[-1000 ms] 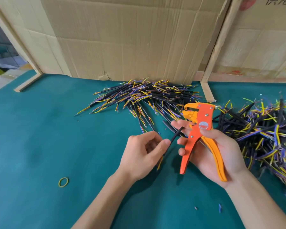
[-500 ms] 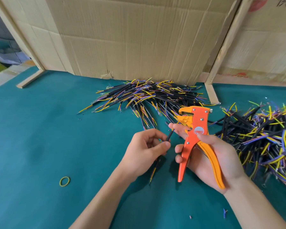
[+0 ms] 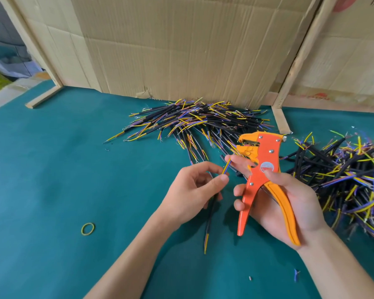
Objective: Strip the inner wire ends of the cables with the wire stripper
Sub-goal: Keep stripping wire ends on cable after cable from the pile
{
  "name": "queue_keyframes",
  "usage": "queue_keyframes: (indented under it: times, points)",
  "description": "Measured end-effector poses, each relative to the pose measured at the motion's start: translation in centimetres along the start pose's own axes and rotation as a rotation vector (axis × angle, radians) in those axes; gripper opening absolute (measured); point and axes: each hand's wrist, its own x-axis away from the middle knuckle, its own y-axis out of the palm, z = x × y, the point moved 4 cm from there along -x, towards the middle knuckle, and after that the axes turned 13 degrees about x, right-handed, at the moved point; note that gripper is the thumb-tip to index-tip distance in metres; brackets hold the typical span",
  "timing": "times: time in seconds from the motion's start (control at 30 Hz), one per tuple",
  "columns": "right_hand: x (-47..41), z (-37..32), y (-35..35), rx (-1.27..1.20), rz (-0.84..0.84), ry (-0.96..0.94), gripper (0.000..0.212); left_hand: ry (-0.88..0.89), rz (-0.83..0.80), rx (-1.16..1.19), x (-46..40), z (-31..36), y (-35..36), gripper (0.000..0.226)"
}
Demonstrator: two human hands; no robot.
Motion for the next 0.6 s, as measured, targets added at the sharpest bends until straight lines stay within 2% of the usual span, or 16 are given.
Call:
queue_keyframes:
  times: [0.4, 0.6]
  points:
    - [-0.17, 0.60, 0.12, 0.045, 0.019, 0.028, 0.050, -0.032, 0.246, 0.263, -0.15, -0.42, -0.91, 0.010]
    - [-0.20, 0.66, -0.24, 0.037, 0.051, 0.031, 0.050, -0.060, 0.235, 0.260, -0.24, -0.38, -0.76, 0.009]
